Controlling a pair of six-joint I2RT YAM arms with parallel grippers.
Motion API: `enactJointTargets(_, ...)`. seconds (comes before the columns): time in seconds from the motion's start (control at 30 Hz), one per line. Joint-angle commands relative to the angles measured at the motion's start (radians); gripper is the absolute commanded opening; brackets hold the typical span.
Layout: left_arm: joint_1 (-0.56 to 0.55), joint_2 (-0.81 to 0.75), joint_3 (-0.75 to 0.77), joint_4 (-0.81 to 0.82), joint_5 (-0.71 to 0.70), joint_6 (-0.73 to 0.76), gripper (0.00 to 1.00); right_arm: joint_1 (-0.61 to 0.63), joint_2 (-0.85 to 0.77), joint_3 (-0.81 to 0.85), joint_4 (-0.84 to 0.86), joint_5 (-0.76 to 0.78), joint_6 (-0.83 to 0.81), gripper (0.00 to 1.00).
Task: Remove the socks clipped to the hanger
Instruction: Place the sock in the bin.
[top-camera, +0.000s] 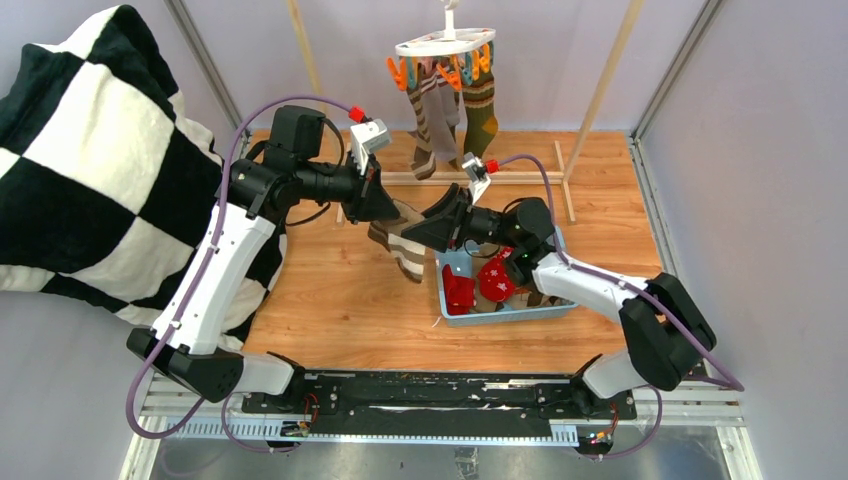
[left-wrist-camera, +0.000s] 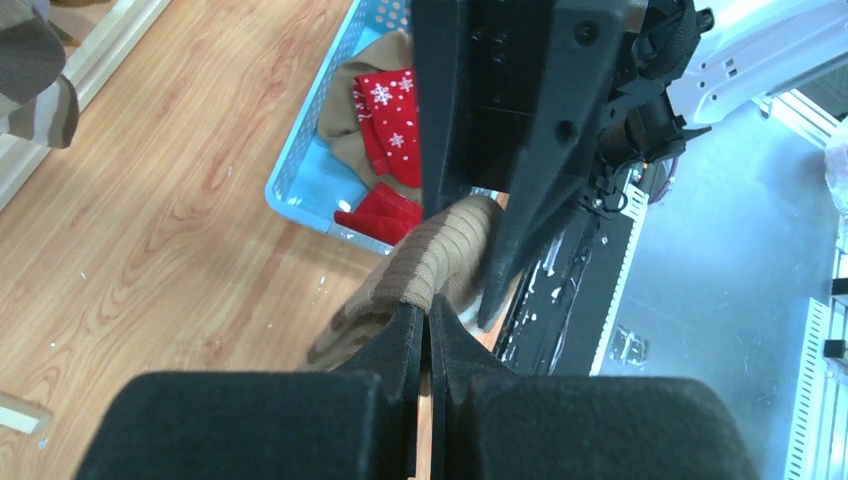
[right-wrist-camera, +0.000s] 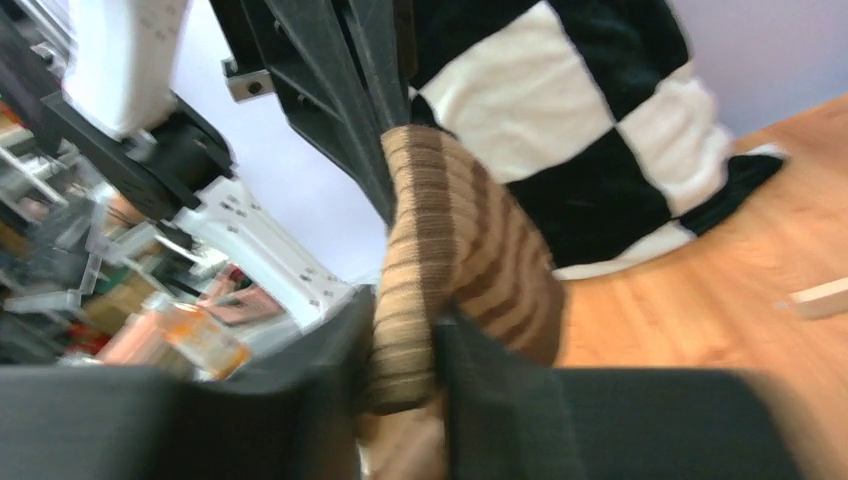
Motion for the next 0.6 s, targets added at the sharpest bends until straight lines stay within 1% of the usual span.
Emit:
enactJointTargets(0.0,-0.007,-0.018,0.018,-0.005,-0.007,0.001,0.00,0.008,-0.067,0.054,-0.148,-0.009,-0.129,0.19)
enactJointTargets(0.03,-0.007,-0.020,0.016,-0.004,-0.020,0.001,0.04,0.007,-0.079,0.056,-0.211,0.004,-0.158,0.08)
enactJointTargets(0.07,-0.007,-0.021,0.013,-0.004,-0.034,0.001,0.19,0.004,-0.112,0.057,-0.306,0.017,-0.197,0.01)
enactJointTargets(0.13,-0.007,-0.023,0.002,-0.004,-0.073,-0.002,0.70,-0.003,-0.168,0.052,-0.470,0.056,-0.272,0.00)
enactJointTargets(0.2,-0.006,-0.021,-0.015,-0.006,-0.130,-0.004,0.96,-0.013,-0.233,0.050,-0.657,0.111,-0.344,0.00)
enactJointTargets(0.23,-0.003,-0.022,-0.025,-0.006,-0.158,-0.002,0.99,-0.020,-0.262,0.052,-0.756,0.149,-0.370,0.00)
enactJointTargets(0.3,0.014,-0.022,-0.047,-0.006,-0.187,0.000,1.00,-0.046,-0.309,0.052,-0.945,0.202,-0.406,0.00)
enactJointTargets(0.43,0.103,-0.011,-0.074,-0.006,-0.149,-0.025,1.00,-0.123,-0.372,0.019,-1.235,0.311,-0.432,0.00)
enactJointTargets(0.5,0.145,-0.006,-0.082,-0.006,-0.146,-0.031,1.00,-0.168,-0.376,-0.023,-1.295,0.344,-0.434,0.00)
enactJointTargets(0.57,0.177,-0.006,-0.093,-0.006,-0.166,-0.028,1.00,-0.202,-0.366,-0.071,-1.306,0.361,-0.431,0.00)
